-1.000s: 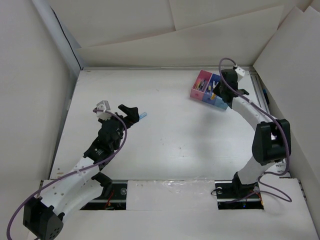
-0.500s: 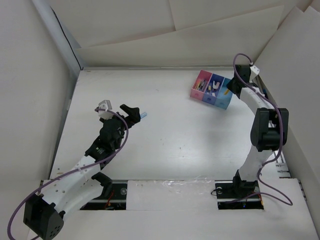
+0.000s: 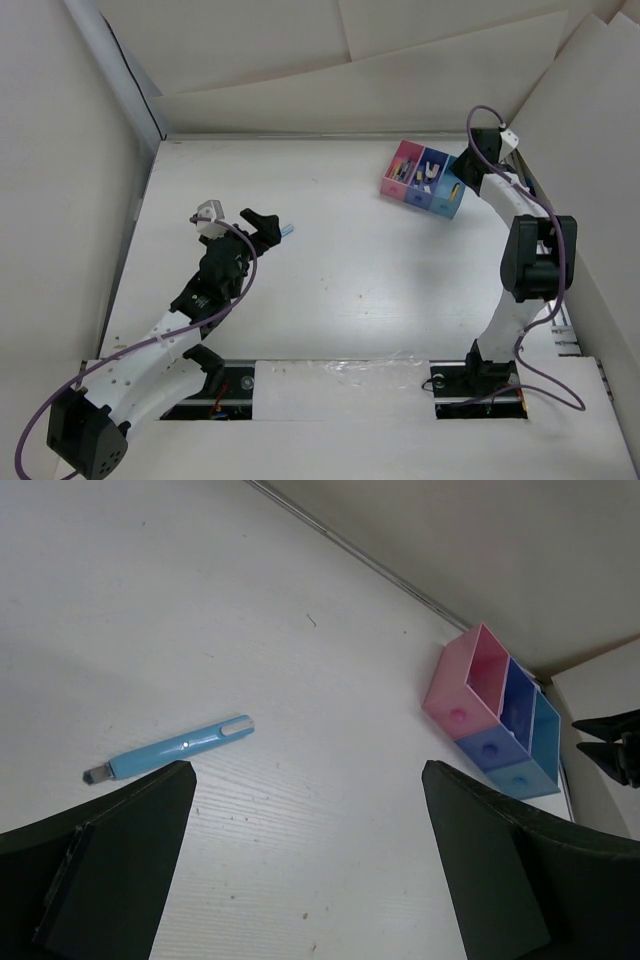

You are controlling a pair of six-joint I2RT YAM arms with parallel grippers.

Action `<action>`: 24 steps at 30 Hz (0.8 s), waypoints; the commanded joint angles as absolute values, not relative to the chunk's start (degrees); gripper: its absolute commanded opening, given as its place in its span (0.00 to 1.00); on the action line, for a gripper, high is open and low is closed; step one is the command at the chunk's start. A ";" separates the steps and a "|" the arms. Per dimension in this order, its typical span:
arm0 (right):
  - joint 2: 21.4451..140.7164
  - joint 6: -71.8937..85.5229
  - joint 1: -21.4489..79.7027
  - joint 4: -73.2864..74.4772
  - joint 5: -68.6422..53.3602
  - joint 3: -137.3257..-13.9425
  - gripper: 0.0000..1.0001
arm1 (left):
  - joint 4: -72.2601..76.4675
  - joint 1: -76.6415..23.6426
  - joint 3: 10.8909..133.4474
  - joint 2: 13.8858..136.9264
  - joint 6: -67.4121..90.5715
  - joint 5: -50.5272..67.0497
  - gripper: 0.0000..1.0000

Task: Sort the stationery into containers
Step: Place the pen in the storage box.

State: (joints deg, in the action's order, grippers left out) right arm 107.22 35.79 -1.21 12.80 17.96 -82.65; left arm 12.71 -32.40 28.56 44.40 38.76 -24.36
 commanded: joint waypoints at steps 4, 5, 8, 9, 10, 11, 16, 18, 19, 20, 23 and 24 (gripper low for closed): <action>98.20 34.98 2.01 8.97 13.90 -79.91 0.31 | 15.21 -32.17 30.23 44.12 37.88 -24.08 0.96; 97.22 33.41 3.50 7.49 12.76 -79.11 0.19 | 15.21 -32.17 30.23 43.60 37.88 -24.60 0.96; 95.98 28.50 11.49 5.10 7.05 -77.87 0.08 | 15.21 -32.17 30.23 42.81 37.88 -25.13 0.91; 96.50 27.00 13.78 5.10 3.81 -77.87 0.05 | 15.21 -32.17 29.71 42.02 37.88 -25.14 0.89; 97.20 25.68 18.50 5.10 2.65 -77.87 0.03 | 15.21 -32.17 29.71 42.01 37.88 -25.14 0.87; 98.95 23.66 20.81 5.71 1.77 -79.44 0.00 | 15.21 -32.17 29.71 40.62 37.88 -25.14 0.81; 105.63 19.17 31.28 6.50 -6.91 -82.35 0.00 | 15.21 -32.17 28.48 37.01 38.50 -27.33 0.65; 109.66 18.64 34.44 6.50 -8.69 -85.06 0.00 | 14.51 -32.17 28.48 35.69 39.02 -27.33 0.64; 111.08 17.33 35.24 8.51 -9.57 -86.47 0.05 | 14.50 -32.17 27.95 34.03 39.02 -28.03 0.63; 112.66 16.71 36.72 9.83 -10.19 -88.22 0.07 | 14.50 -32.17 27.95 33.23 39.02 -28.04 0.63; 118.90 13.54 38.31 16.68 -11.68 -96.66 0.29 | 14.50 -32.17 27.33 31.20 39.02 -28.56 0.63; 120.48 12.67 39.10 18.35 -11.69 -98.68 0.35 | 14.50 -32.17 27.33 30.51 39.02 -28.56 0.63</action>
